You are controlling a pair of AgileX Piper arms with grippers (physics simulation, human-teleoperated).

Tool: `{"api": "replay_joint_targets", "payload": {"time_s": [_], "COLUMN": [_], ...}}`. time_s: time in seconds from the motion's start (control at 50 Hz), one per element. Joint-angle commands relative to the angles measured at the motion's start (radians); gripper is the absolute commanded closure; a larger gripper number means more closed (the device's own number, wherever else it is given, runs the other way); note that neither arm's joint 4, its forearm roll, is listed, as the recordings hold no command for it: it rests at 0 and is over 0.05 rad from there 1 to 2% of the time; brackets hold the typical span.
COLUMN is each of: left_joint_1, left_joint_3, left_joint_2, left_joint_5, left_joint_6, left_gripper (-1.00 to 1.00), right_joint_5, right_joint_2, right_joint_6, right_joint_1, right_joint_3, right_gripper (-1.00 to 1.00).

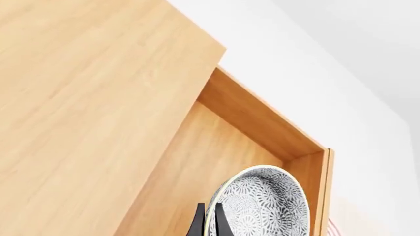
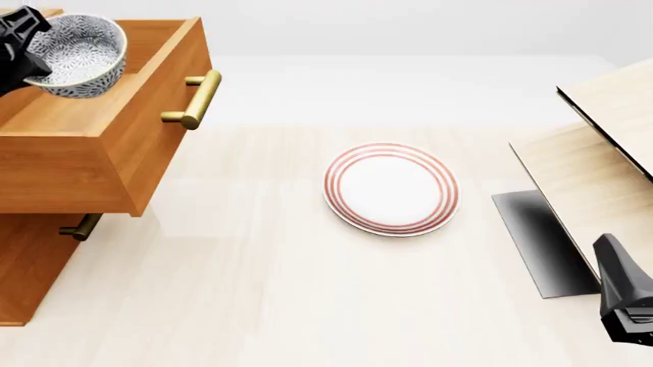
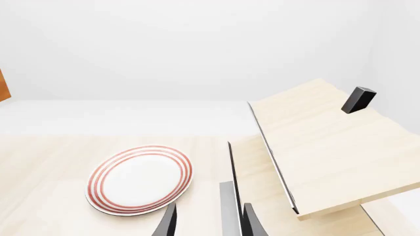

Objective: Open the top drawer of the cabinet and put the bowl in it.

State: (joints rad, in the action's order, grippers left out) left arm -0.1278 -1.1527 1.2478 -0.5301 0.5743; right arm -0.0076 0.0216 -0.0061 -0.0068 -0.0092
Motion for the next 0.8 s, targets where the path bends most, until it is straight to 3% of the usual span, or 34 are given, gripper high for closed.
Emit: {"api": "replay_joint_targets", "payload": {"time_s": [0.02,0.8], "left_joint_1": [-0.005,-0.01], "left_joint_3": [0.001,0.011], "left_joint_2": [0.019,0.107], "left_joint_5": [0.018,0.072], "left_joint_6": [-0.004,-0.011], "left_gripper": [1.0,1.0], "right_joint_5": [0.0,0.0], "right_joint_2": [-0.001,-0.001], "right_joint_6": [0.001,0.001], "right_joint_1": [0.001,0.001], "right_joint_3": [0.001,0.001], "right_gripper": [-1.0,-1.0]}}
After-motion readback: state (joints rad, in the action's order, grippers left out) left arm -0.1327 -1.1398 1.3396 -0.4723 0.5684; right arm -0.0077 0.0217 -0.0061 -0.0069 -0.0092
